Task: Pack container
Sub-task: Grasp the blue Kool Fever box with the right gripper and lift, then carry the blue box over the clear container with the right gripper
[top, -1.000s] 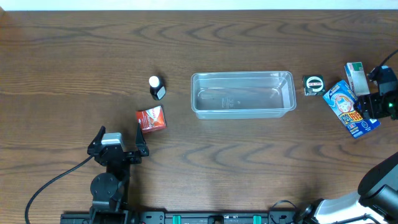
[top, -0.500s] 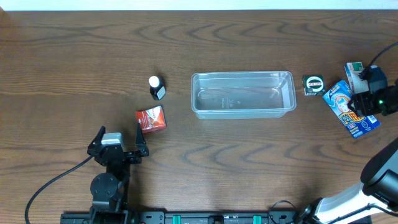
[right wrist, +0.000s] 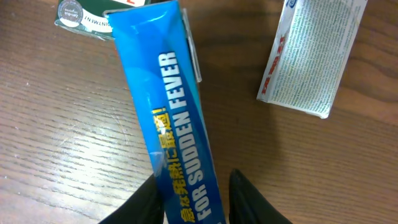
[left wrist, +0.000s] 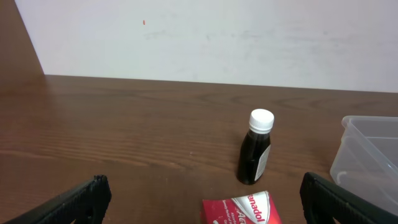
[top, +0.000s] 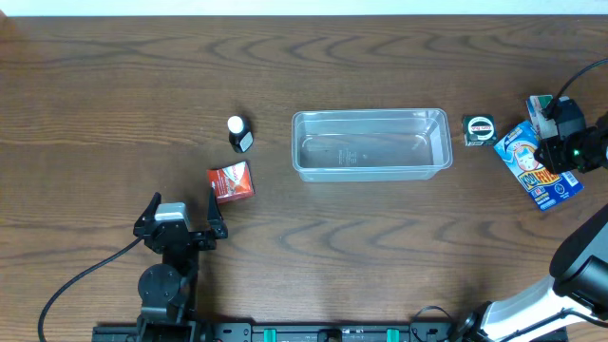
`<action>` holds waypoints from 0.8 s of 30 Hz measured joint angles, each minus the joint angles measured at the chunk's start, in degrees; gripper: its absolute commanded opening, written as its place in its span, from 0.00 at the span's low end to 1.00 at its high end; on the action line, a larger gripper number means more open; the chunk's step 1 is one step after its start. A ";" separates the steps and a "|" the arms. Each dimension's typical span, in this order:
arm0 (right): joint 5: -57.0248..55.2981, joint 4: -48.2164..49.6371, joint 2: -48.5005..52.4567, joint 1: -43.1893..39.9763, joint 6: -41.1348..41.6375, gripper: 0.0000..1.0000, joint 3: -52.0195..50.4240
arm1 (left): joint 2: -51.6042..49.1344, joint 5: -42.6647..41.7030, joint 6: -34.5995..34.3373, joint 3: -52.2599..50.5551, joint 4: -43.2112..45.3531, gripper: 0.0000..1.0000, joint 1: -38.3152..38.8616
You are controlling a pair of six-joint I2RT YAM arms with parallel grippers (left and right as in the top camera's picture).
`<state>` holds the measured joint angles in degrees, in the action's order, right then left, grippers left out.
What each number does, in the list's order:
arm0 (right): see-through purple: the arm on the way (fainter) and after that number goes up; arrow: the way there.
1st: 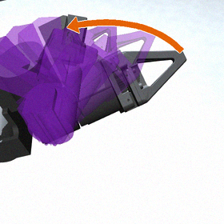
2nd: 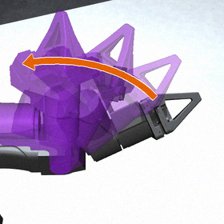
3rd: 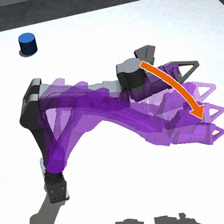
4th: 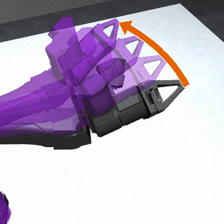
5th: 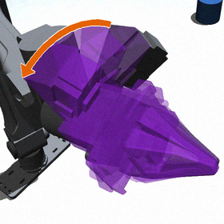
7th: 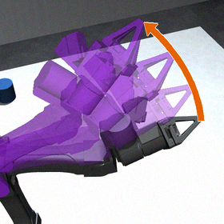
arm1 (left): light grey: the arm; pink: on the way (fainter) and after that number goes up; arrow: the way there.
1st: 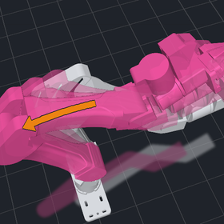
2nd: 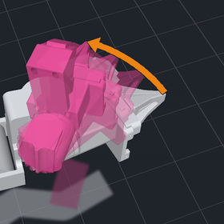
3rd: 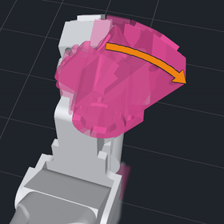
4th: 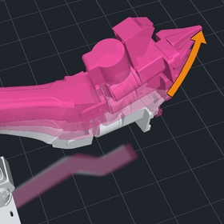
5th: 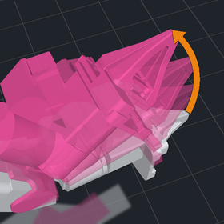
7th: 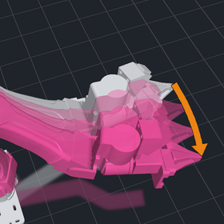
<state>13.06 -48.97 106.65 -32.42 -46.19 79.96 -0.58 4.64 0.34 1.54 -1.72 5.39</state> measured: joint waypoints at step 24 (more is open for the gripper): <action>-0.09 -9.18 -3.80 5.57 3.61 0.17 9.29 | 0.00 0.02 0.00 0.00 0.00 0.98 0.00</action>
<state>12.97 -58.15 102.85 -26.85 -42.59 89.25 -0.58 4.67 0.34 1.54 -1.72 5.39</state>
